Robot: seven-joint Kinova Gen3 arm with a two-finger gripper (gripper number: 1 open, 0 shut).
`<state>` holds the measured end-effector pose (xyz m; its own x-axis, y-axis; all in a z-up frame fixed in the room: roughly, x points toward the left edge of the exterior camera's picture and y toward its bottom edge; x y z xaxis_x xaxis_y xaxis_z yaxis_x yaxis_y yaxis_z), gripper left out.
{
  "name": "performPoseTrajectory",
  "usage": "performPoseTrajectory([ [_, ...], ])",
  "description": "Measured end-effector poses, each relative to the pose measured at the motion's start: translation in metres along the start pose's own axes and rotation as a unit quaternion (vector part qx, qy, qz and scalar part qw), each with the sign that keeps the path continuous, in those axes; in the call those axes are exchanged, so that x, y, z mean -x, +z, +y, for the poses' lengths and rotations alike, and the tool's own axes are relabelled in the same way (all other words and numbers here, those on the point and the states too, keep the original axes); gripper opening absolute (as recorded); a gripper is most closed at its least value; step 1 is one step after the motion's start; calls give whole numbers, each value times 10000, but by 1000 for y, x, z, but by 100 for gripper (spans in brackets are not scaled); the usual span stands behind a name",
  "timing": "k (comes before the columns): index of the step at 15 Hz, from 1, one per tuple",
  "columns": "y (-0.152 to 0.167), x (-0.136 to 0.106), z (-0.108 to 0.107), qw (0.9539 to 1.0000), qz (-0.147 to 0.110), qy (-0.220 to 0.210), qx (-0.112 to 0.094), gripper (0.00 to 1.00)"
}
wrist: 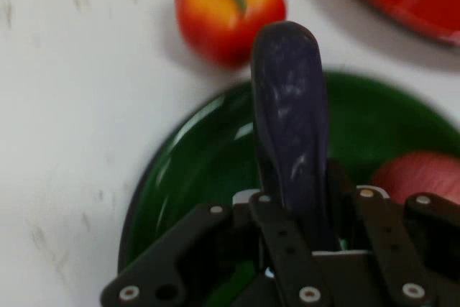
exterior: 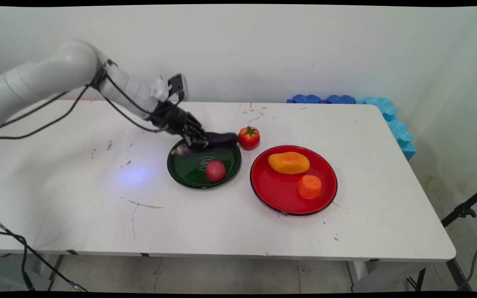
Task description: Place the picked object on the table
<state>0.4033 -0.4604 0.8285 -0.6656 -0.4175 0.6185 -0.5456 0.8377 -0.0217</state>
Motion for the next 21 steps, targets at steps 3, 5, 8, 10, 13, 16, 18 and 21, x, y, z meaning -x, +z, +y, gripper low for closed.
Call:
performPoseTrajectory([
  [3,-23,-26,10,9997,217,126,22,0],
  [5,-38,-42,19,9990,351,251,72,0],
  [8,-60,-71,42,9963,610,561,241,0],
  [10,-71,-86,61,9931,738,819,395,0],
  [13,-77,-95,86,9873,792,1239,596,0],
  [16,-71,-93,108,9817,718,1573,802,0],
  [18,-65,-88,118,9788,656,1706,920,0],
  [21,-47,-72,132,9744,477,1886,1125,0],
])
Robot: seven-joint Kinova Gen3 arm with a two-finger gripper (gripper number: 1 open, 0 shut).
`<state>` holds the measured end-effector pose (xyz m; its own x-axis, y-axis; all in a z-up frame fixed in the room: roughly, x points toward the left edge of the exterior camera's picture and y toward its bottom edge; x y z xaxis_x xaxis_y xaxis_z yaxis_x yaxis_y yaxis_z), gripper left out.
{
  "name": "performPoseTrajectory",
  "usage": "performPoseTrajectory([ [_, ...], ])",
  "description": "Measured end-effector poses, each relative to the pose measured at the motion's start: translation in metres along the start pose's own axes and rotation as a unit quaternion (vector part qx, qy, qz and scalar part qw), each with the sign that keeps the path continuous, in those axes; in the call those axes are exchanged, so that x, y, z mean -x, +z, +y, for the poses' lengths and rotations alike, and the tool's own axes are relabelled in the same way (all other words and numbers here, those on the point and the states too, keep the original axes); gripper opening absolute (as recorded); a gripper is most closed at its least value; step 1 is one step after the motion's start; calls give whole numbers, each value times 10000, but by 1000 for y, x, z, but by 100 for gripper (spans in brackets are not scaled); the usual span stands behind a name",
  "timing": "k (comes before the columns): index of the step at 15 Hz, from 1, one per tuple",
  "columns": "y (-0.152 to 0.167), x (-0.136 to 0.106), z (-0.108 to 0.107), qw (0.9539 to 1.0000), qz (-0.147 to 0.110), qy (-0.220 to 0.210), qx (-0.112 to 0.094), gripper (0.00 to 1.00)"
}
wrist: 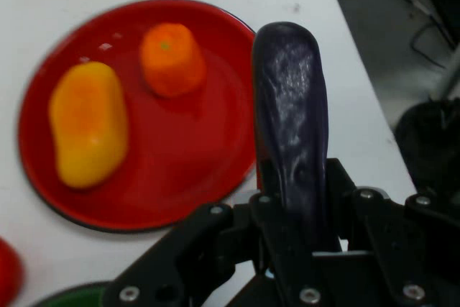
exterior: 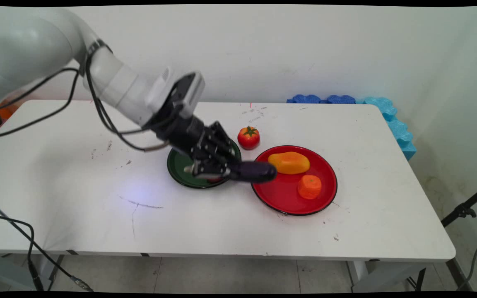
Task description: Place the picked object on the table
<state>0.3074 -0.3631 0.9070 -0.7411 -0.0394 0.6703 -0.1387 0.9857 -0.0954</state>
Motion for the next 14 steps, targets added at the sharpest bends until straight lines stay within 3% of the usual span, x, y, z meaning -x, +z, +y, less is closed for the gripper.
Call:
performPoseTrajectory([
  [4,29,24,13,9996,-208,-33,207,0],
  [14,87,44,24,9983,-350,-42,458,0],
])
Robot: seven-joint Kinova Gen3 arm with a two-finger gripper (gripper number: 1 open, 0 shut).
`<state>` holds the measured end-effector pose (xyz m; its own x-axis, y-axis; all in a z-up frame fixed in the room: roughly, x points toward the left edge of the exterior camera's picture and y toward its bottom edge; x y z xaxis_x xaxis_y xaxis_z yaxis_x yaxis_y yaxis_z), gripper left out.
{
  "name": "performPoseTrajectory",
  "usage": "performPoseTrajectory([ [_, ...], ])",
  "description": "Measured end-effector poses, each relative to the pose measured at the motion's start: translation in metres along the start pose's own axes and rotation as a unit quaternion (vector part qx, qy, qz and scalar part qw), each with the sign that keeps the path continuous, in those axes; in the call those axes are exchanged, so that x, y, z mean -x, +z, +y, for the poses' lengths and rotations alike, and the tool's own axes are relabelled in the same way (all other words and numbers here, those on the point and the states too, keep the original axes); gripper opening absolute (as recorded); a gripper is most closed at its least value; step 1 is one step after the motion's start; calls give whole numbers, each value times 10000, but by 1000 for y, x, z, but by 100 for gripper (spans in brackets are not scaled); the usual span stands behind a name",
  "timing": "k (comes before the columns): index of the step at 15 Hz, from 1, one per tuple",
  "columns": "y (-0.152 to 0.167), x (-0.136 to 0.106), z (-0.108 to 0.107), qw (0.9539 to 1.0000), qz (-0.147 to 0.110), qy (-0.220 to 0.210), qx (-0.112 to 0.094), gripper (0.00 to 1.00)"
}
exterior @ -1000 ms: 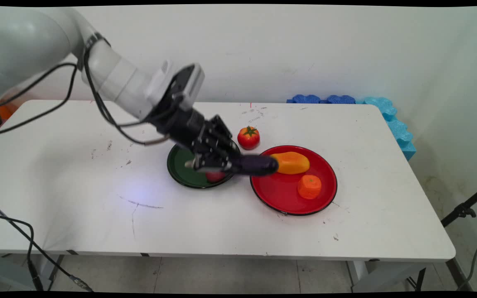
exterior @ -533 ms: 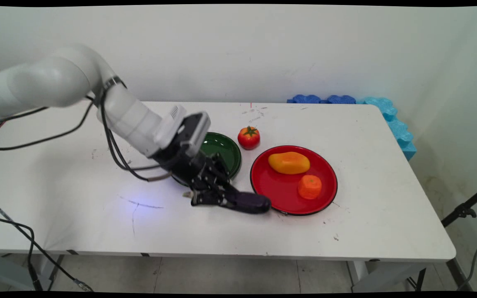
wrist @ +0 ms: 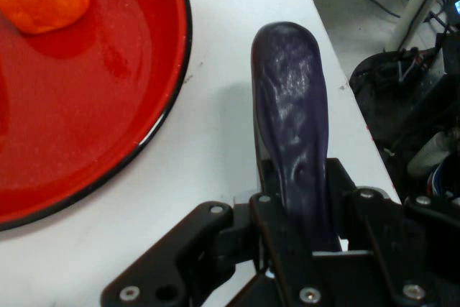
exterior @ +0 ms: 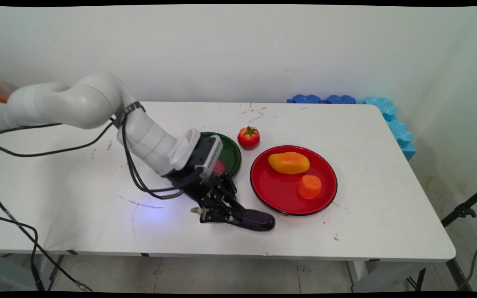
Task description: Place the picked object on the table
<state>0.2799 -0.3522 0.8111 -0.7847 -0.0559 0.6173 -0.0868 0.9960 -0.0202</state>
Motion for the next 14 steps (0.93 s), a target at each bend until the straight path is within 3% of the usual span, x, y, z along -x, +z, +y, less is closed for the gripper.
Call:
performPoseTrajectory([
  [9,25,2,0,10000,-44,-51,69,0],
  [10,27,2,0,9999,-44,-69,68,100],
  [14,28,-6,3,9995,36,-286,107,100],
])
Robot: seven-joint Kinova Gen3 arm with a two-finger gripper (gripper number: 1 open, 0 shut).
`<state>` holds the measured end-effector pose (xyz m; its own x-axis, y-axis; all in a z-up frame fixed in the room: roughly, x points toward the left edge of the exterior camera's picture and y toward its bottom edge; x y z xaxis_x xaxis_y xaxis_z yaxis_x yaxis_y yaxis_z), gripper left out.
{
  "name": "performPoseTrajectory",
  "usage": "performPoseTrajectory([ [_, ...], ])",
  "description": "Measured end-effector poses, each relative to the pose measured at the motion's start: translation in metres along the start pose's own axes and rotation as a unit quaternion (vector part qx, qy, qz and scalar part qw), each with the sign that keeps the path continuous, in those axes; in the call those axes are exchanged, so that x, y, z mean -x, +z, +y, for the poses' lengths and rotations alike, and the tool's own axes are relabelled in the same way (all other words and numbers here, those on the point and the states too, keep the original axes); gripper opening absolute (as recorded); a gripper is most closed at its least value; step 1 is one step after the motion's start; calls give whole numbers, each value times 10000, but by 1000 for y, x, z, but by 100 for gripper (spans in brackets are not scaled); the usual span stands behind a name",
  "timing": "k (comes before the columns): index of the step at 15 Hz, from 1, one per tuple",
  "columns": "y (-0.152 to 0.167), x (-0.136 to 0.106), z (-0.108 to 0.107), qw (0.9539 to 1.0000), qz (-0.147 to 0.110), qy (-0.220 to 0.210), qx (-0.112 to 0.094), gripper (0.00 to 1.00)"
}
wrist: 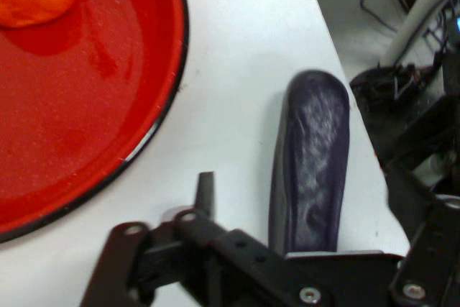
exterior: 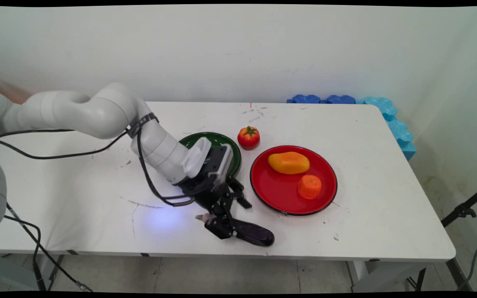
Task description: Place the picked object on the table
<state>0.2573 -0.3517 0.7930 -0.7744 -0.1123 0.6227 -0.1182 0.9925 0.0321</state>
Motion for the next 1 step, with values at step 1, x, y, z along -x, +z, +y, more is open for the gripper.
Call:
performPoseTrajectory([
  [1,-4,-3,-2,9999,48,-115,-30,100],
])
